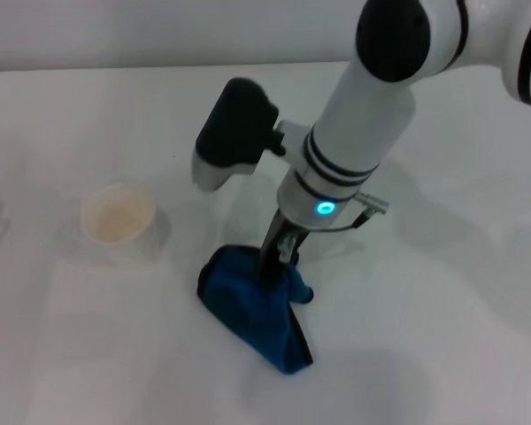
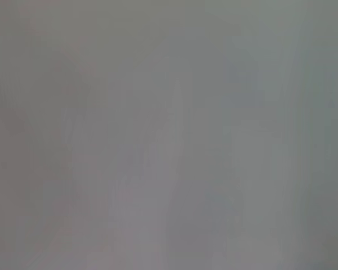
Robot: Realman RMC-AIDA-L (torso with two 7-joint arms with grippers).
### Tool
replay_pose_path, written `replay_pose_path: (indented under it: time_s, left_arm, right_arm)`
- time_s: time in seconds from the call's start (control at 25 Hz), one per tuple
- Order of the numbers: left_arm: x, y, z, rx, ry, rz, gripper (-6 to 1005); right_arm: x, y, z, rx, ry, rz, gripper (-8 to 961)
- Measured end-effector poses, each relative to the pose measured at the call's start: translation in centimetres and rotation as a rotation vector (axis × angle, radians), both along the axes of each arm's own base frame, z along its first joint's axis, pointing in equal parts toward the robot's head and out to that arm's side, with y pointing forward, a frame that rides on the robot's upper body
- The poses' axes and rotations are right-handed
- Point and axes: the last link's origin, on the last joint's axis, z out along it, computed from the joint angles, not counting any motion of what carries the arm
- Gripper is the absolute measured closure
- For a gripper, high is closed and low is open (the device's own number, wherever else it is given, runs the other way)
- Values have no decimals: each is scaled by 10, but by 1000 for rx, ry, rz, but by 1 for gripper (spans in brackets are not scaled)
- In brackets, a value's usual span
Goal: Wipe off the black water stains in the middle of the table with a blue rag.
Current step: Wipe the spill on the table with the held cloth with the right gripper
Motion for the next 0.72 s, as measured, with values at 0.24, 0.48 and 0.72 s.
replay_pose_path:
  time_s: [0.24,0.48,0.72]
  left_arm:
    - [2,1,-1,-1,-2,-5,135]
    - [1,1,-1,-1,-2,-4,136]
    - [3,3,-1,0,-3,-8,135]
  right_arm:
    - [-2,-3,-3,-6,1,7,919]
    - [1,17,2,117,-29,24,919]
    - [5,35,16,206,-59,22,920]
